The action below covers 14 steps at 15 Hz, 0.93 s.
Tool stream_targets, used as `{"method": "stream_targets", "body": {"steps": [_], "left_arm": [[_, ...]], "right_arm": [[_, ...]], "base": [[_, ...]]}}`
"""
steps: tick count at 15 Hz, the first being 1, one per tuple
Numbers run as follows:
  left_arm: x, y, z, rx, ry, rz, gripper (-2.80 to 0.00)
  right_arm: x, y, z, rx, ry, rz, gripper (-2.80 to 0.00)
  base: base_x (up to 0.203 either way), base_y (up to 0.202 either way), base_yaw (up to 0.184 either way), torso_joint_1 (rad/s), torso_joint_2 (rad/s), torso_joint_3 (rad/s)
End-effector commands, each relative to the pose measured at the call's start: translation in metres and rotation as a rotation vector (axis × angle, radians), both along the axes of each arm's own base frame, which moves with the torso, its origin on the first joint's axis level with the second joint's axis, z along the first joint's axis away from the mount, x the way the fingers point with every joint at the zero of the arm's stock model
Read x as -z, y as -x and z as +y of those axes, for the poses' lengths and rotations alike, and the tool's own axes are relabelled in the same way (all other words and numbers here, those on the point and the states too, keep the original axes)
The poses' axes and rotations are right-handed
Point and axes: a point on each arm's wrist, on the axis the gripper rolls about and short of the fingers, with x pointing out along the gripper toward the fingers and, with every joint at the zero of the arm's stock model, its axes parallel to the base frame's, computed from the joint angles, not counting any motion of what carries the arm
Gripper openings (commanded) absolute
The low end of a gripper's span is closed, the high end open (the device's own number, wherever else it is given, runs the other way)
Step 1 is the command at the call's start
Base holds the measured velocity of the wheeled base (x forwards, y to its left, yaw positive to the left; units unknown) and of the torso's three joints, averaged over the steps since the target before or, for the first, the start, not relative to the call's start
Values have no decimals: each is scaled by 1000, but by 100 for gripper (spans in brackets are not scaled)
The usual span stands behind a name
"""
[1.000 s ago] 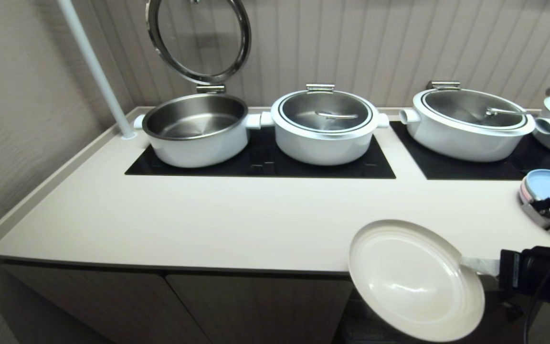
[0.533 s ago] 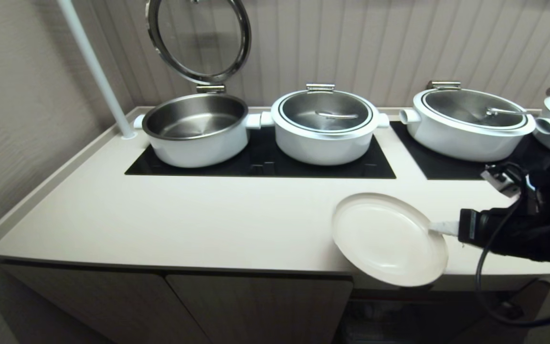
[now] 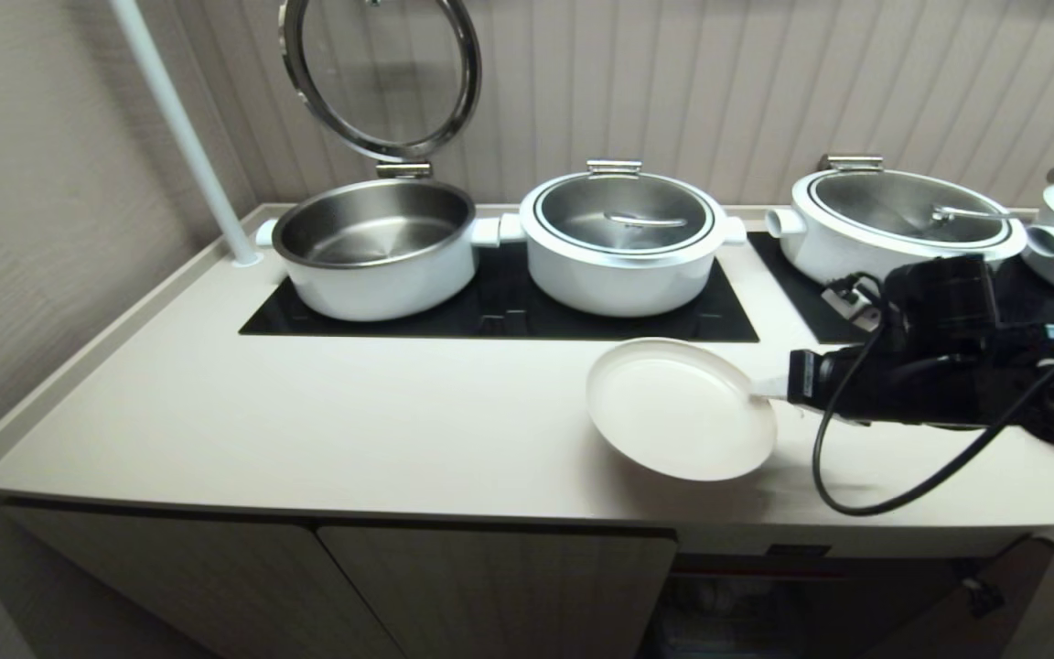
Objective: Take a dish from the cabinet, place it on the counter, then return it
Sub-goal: Place it on the table
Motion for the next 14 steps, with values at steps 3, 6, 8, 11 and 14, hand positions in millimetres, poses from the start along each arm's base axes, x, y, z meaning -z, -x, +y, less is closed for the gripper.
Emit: {"method": "stream_targets", "body": {"steps": [3, 6, 8, 11, 14], "left_arm": [[0, 0, 0, 0, 0, 0, -280], [0, 0, 0, 0, 0, 0, -280], [0, 0, 0, 0, 0, 0, -280], [0, 0, 0, 0, 0, 0, -280], [0, 0, 0, 0, 0, 0, -280]], "right_arm": [[13, -29, 22, -46, 5, 23, -280], [17, -41, 26, -50, 6, 20, -280], [21, -47, 27, -48, 7, 20, -280], [23, -53, 28, -44, 16, 14, -280], [24, -58, 29, -44, 16, 10, -280]], "base": [[0, 0, 0, 0, 0, 0], [0, 0, 0, 0, 0, 0], [0, 0, 0, 0, 0, 0], [0, 0, 0, 0, 0, 0], [0, 0, 0, 0, 0, 0]]}}
